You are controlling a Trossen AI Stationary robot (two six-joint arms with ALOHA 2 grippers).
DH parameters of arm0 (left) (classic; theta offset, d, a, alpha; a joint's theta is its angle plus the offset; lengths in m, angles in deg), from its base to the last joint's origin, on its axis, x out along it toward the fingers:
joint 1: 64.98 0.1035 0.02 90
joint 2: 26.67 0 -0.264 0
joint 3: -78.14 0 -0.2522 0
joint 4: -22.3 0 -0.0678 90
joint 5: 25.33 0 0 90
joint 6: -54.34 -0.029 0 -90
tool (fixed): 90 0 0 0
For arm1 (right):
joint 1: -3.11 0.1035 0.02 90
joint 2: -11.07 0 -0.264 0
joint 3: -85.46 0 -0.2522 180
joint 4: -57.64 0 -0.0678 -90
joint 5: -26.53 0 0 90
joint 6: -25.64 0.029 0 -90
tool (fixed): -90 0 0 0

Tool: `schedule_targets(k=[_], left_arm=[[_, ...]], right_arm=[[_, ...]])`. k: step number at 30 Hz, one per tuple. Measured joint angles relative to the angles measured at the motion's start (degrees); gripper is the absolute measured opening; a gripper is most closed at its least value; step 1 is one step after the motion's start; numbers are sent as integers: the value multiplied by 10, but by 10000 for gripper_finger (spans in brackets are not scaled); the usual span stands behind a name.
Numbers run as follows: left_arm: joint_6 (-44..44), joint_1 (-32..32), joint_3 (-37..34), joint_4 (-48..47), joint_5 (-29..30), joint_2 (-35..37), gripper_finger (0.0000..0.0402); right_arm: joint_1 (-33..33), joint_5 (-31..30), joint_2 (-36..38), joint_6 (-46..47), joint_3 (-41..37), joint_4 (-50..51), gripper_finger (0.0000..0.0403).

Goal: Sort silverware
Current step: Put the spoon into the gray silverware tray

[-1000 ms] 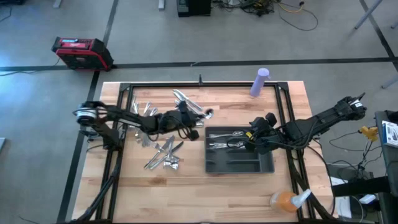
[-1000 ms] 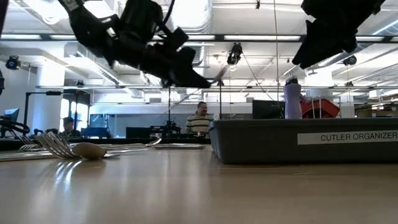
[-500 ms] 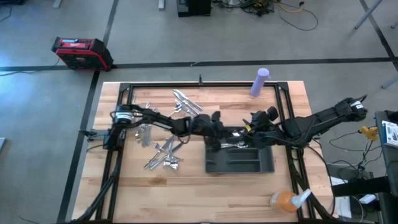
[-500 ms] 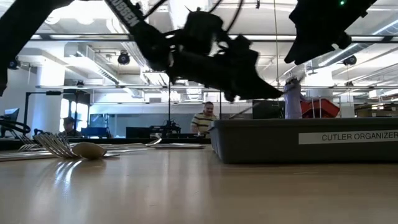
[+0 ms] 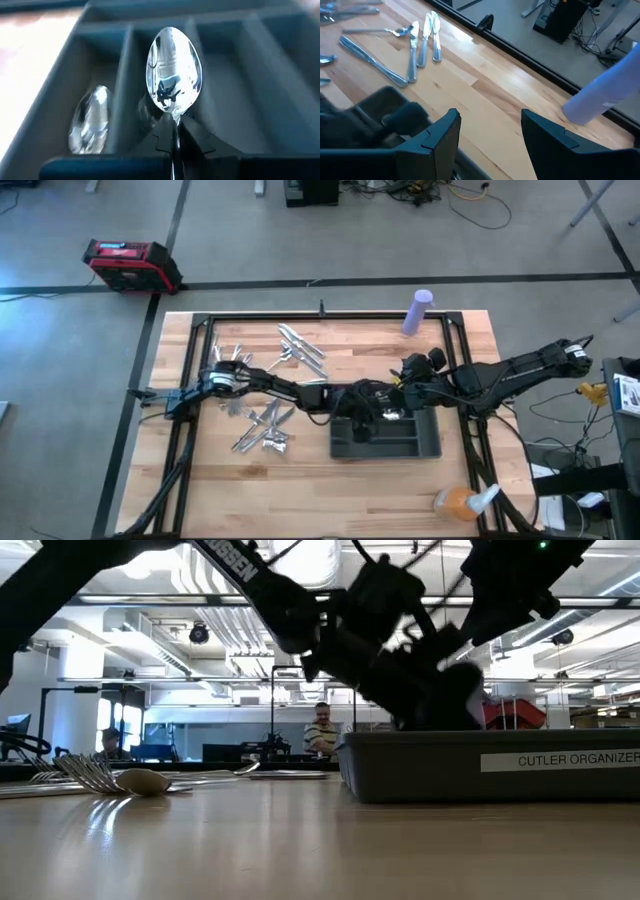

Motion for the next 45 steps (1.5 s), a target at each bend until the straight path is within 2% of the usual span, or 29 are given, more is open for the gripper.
schedule_targets(k=[4, 14, 20, 23, 25, 27, 31, 33, 38, 45], left_arm=[[8, 4, 0, 8, 57, -2, 5], [-13, -3, -3, -6, 19, 9, 70], [-19, -3, -33, -15, 21, 74, 101], [-33, -3, -84, -16, 26, 128, 110], [-33, -2, -129, -14, 58, 171, 113], [-32, -2, -180, -16, 125, 216, 114], [-3, 0, -282, -50, 303, 300, 110], [22, 2, -326, -79, 354, 341, 105], [106, 15, -429, -119, 363, 438, 99], [162, 63, -542, -127, 362, 555, 83]], right_arm=[[0, 0, 0, 0, 1, 0, 190], [0, -1, 0, -1, 1, -37, 190], [0, 0, 0, -9, 1, -49, 190], [0, 0, 0, -9, 1, -51, 190], [0, -1, -1, -9, 1, -56, 190], [0, -2, -4, -9, 1, -66, 190], [0, -2, -18, -11, 1, -86, 190], [0, -2, -29, -17, 1, -93, 190], [-2, -4, -54, -65, 1, -151, 190], [-6, -5, -72, -208, 1, -261, 190]])
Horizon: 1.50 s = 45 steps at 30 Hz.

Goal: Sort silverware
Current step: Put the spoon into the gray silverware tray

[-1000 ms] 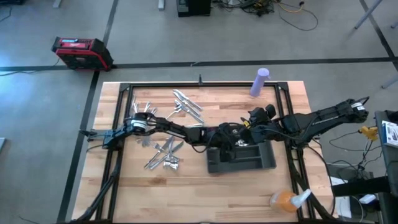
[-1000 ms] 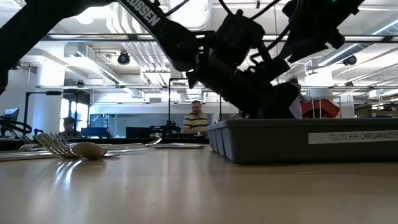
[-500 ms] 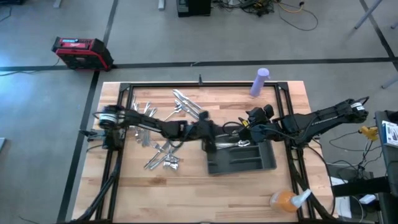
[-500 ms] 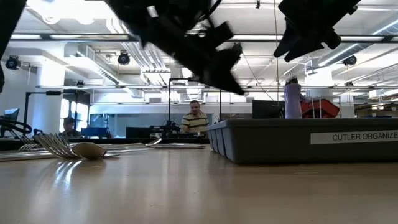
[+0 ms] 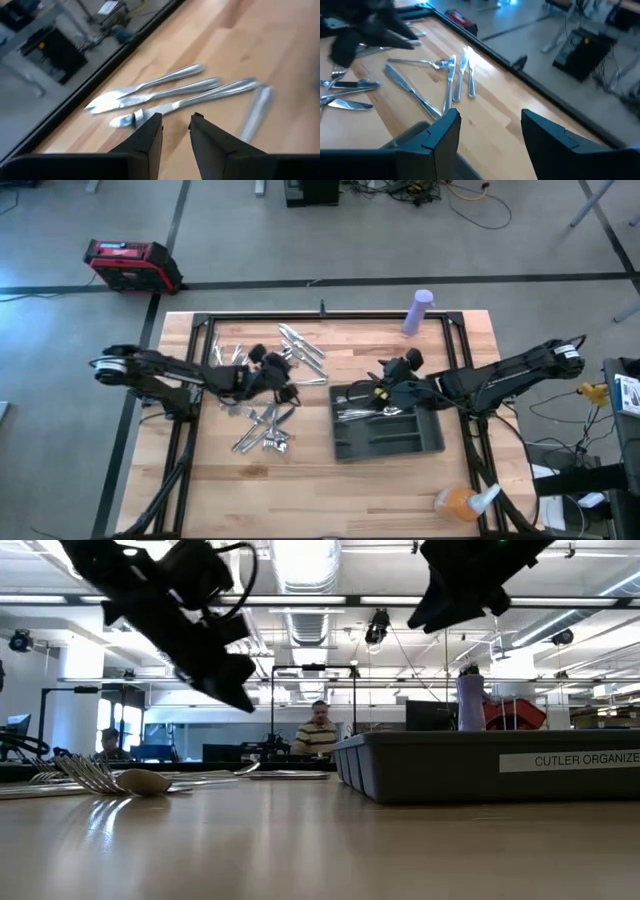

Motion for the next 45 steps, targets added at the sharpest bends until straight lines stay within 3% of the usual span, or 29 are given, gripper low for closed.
schedule_targets(k=[8, 13, 17, 23, 30, 45], left_arm=[[30, 60, -53, 10, -4, 36, 95], [25, 111, -72, 63, -56, 22, 130], [3, 141, -71, 80, -60, 10, 160], [-32, 173, -69, 112, -126, -20, 186], [-28, 185, -69, 117, -145, -81, 177], [57, 197, -67, 188, -144, -196, 136]], right_arm=[[-25, 8, -12, -101, 0, -94, 190], [-61, 97, -57, -147, 0, -135, 190], [-94, 172, -107, -186, 0, -173, 190], [-142, 224, -153, -213, 0, -218, 190], [-184, 318, -156, -207, 0, -236, 190], [-190, 340, -149, -192, 0, -238, 190]])
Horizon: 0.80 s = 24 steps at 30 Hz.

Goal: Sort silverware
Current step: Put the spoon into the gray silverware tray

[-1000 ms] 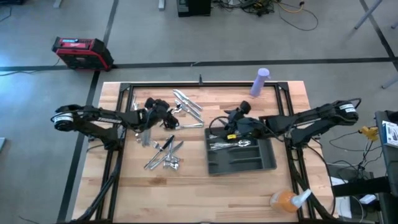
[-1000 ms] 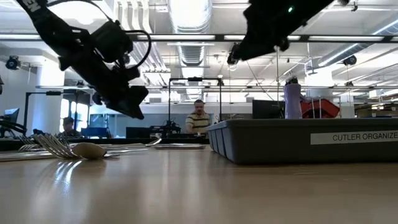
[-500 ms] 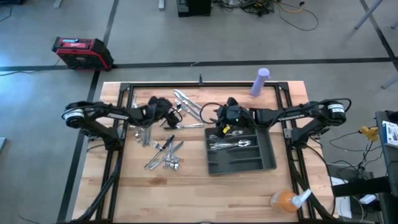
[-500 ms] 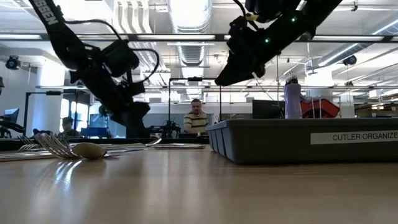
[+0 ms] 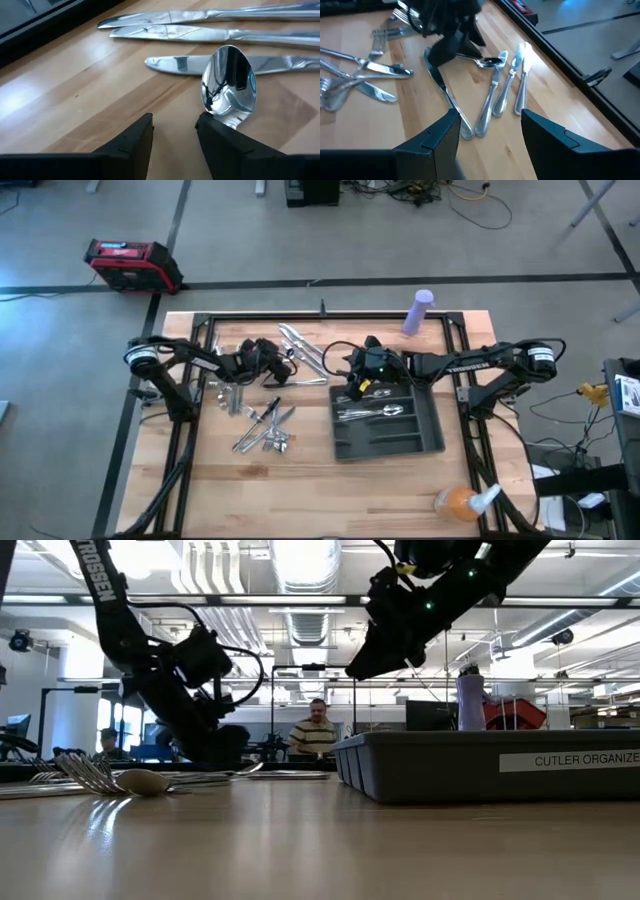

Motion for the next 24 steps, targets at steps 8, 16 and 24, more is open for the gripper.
schedule_targets(k=[8, 16, 24], left_arm=[[-6, 1, -2, -1, -61, 30, 9], [-55, 0, -5, -6, -168, 132, 0], [-105, -10, -9, -71, -169, 214, 0]], right_arm=[[0, 0, 35, 1, 0, -11, 190], [0, -11, 55, -38, 0, -11, 190], [0, -11, 55, -20, 5, -15, 190]])
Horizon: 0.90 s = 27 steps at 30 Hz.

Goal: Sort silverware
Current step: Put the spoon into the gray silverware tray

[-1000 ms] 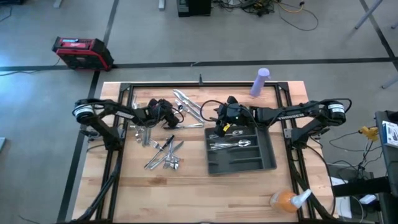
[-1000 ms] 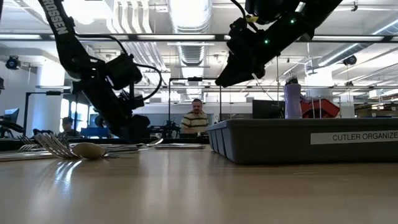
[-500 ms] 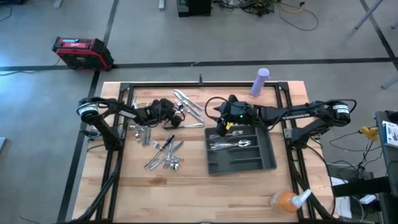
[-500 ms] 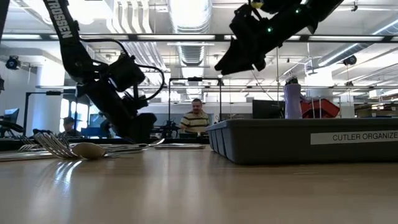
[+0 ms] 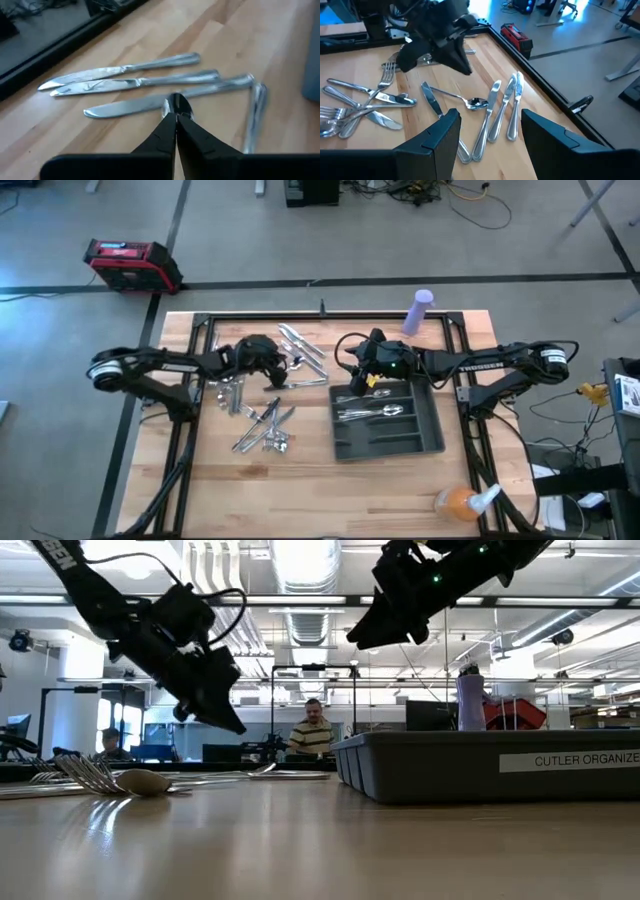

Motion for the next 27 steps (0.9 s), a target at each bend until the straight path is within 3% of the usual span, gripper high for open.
schedule_targets(k=[10, 18, 27], left_arm=[[-1, -24, 0, -88, 9, 26, 13], [18, -49, -14, -99, 95, 23, 26], [43, -58, -78, 62, 49, 22, 67]], right_arm=[[0, 0, 1, 1, 5, 2, 190], [0, 0, 0, 2, 5, 4, 190], [0, 0, 0, 2, 5, 4, 190]])
